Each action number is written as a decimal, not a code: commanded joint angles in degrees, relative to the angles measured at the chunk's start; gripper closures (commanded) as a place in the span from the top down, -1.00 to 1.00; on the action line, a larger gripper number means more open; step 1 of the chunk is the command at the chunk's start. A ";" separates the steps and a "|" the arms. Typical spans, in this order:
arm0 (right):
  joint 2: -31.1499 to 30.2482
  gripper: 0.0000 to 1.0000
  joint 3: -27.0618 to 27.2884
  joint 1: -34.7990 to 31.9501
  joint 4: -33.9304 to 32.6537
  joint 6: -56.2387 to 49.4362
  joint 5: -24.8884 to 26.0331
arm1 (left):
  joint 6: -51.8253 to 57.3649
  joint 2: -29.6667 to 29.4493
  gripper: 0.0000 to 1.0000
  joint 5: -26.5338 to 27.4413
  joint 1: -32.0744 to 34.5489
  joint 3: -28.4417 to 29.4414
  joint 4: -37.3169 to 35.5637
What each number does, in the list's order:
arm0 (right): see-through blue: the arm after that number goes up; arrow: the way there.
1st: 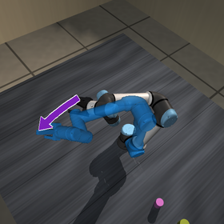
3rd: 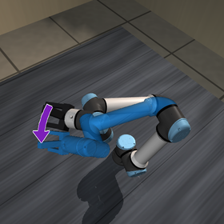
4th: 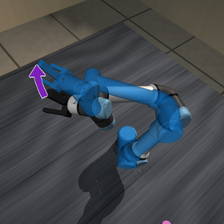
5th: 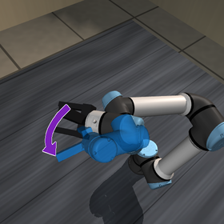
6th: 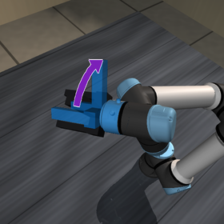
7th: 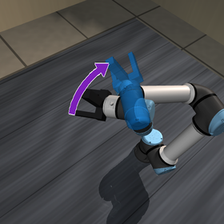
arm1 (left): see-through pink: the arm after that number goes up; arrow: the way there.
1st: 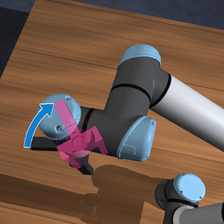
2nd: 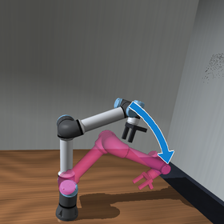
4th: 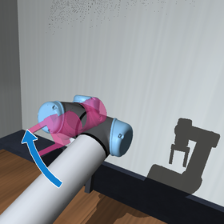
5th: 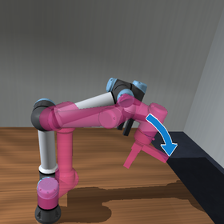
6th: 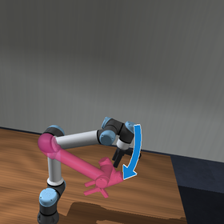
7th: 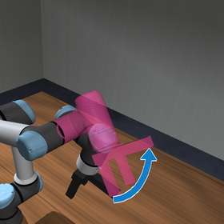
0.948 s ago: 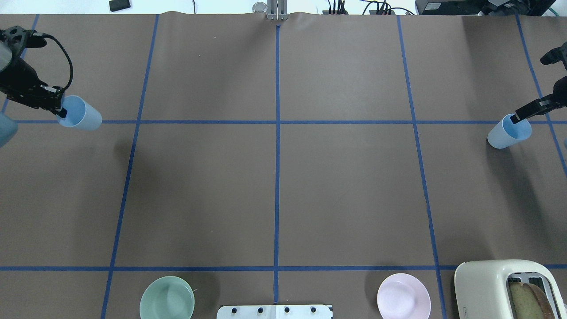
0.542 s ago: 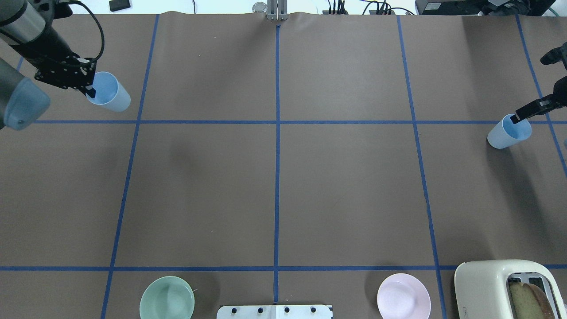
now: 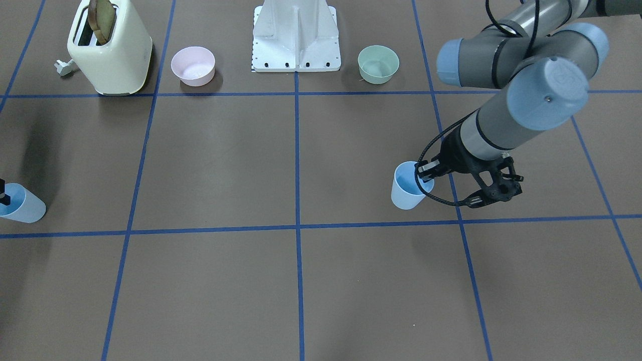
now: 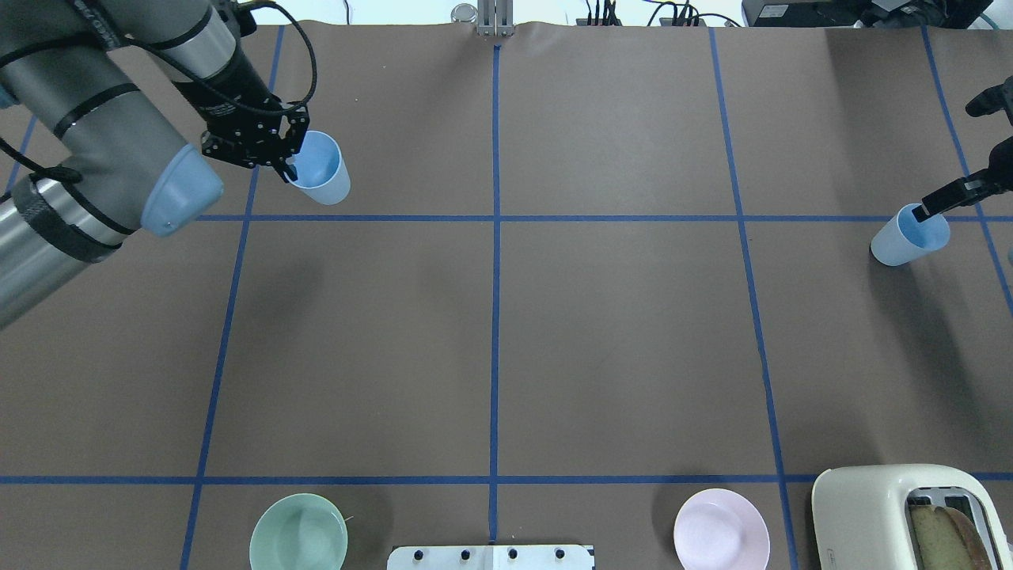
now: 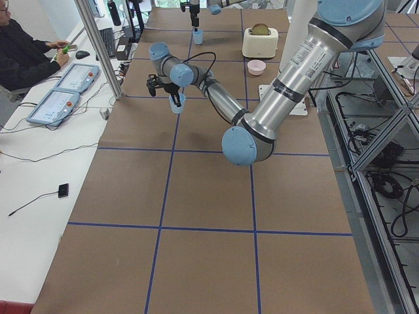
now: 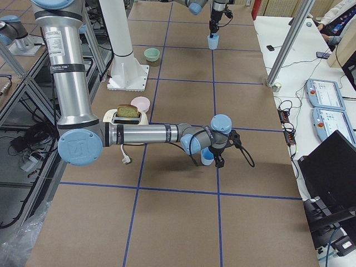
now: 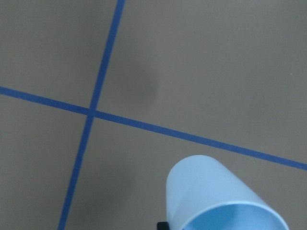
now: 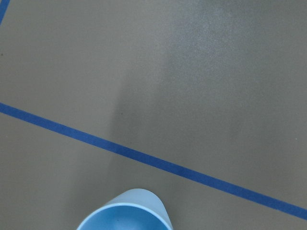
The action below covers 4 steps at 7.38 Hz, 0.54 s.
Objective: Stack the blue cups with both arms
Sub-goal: 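Carry the light-blue cup with the left gripper to the table center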
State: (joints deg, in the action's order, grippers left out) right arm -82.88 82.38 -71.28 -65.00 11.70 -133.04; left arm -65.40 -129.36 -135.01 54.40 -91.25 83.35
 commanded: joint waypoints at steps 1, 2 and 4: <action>0.00 0.98 -0.03 0.00 -0.04 -0.01 -0.03 | -3.15 -7.45 -1.00 6.74 -3.76 3.69 0.76; 0.00 0.98 0.06 0.00 -0.04 -0.01 -0.03 | -3.07 -8.27 -1.00 8.61 -4.38 5.27 4.16; 0.00 0.98 -0.03 0.00 -0.04 -0.10 -0.03 | 0.26 -8.18 -1.00 9.68 -7.45 9.14 13.91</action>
State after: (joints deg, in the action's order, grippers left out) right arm -82.88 82.42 -71.28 -65.04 11.67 -133.07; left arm -67.06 -137.20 -126.24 49.05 -84.66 91.95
